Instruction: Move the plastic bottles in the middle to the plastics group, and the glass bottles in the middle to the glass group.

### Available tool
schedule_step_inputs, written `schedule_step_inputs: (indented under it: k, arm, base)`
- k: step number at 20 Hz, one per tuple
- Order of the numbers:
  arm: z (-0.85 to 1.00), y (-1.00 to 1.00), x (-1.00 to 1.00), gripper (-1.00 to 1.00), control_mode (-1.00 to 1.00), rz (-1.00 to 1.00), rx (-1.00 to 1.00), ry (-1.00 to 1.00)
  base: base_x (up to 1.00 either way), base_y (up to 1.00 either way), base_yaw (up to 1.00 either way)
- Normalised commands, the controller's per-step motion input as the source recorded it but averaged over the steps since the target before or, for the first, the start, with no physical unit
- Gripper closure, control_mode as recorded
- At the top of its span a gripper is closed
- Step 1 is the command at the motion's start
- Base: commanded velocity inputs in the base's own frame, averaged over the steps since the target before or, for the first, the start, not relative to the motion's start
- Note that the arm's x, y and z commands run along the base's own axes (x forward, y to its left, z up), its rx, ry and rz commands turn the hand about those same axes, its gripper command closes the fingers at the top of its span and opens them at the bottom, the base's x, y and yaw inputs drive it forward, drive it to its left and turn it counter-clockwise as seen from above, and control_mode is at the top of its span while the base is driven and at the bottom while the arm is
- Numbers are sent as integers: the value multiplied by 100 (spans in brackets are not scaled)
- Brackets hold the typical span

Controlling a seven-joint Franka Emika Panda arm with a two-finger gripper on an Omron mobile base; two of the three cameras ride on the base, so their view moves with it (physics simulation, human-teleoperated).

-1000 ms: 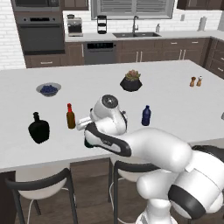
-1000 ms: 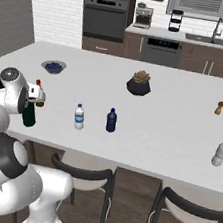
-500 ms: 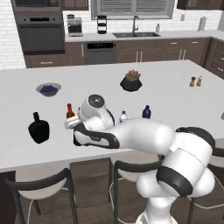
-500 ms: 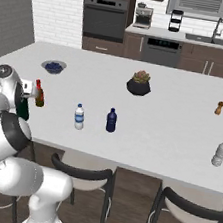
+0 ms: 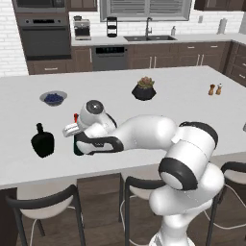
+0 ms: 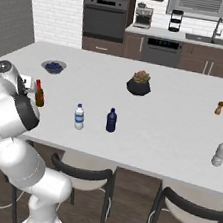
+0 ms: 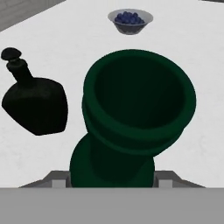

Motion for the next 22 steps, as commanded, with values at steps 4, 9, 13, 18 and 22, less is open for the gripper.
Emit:
schedule_step_inputs:
  k: [4, 9, 13, 18, 22]
  arm:
    - [0, 0, 1, 100, -100, 0, 1, -2]
    - [0, 0, 0, 100, -100, 0, 12, -1]
    - [0, 0, 3, 100, -100, 0, 10, -1]
    - [0, 0, 11, 100, -100, 0, -3, 0]
    - [7, 0, 4, 100, -100, 0, -16, 1]
  base:
    - [0, 0, 0]
    - [0, 0, 0]
    - [0, 0, 0]
    - [0, 0, 0]
    - [0, 0, 0]
